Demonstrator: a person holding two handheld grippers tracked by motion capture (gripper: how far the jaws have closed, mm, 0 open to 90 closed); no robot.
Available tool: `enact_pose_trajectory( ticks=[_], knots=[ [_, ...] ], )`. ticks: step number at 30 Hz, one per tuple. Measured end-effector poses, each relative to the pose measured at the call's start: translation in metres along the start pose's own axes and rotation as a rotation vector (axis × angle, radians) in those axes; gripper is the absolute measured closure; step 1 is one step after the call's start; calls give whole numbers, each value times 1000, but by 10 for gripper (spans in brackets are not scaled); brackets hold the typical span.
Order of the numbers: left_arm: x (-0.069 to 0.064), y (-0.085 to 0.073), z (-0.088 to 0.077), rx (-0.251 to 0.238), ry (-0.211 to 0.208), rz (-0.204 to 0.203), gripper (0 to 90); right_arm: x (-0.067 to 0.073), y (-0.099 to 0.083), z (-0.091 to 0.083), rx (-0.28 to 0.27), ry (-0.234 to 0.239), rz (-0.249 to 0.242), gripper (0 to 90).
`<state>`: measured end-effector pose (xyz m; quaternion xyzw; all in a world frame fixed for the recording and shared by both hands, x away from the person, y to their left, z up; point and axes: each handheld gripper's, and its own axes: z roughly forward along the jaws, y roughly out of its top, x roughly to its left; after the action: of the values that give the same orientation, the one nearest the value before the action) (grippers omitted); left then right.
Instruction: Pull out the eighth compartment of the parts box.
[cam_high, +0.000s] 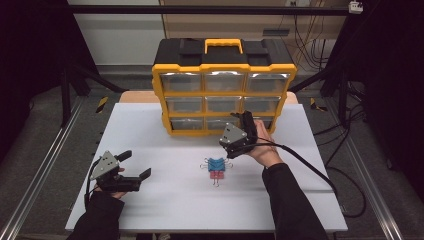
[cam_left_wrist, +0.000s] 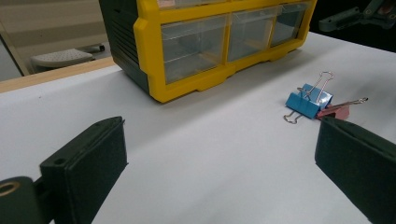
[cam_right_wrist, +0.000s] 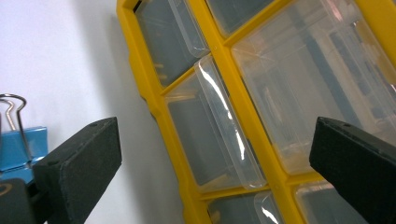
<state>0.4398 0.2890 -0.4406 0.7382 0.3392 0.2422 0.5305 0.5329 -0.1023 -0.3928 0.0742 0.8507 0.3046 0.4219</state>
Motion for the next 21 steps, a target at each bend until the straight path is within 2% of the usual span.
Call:
enact_pose_trajectory(
  ticks=[3, 8, 11, 13, 14, 15, 21],
  knots=[
    [0, 0, 0, 1, 0, 1, 14, 0, -1, 3, 4, 9, -21, 27],
    [0, 0, 0, 2, 0, 1, 14, 1, -1, 10, -1, -4, -32, 28],
    [0, 0, 0, 4, 0, 3, 14, 3, 0, 14, 2, -8, -72, 32],
    [0, 0, 0, 3, -1, 3, 14, 4, 1, 17, -10, -12, -87, 36],
    [0, 0, 0, 3, -1, 2, 14, 5, 2, 18, -3, -15, -78, 36],
    [0, 0, 0, 3, -1, 2, 14, 3, 1, 19, -8, -9, -112, 37],
    [0, 0, 0, 3, -1, 2, 14, 5, 1, 27, -1, -21, -99, 41]
  ],
)
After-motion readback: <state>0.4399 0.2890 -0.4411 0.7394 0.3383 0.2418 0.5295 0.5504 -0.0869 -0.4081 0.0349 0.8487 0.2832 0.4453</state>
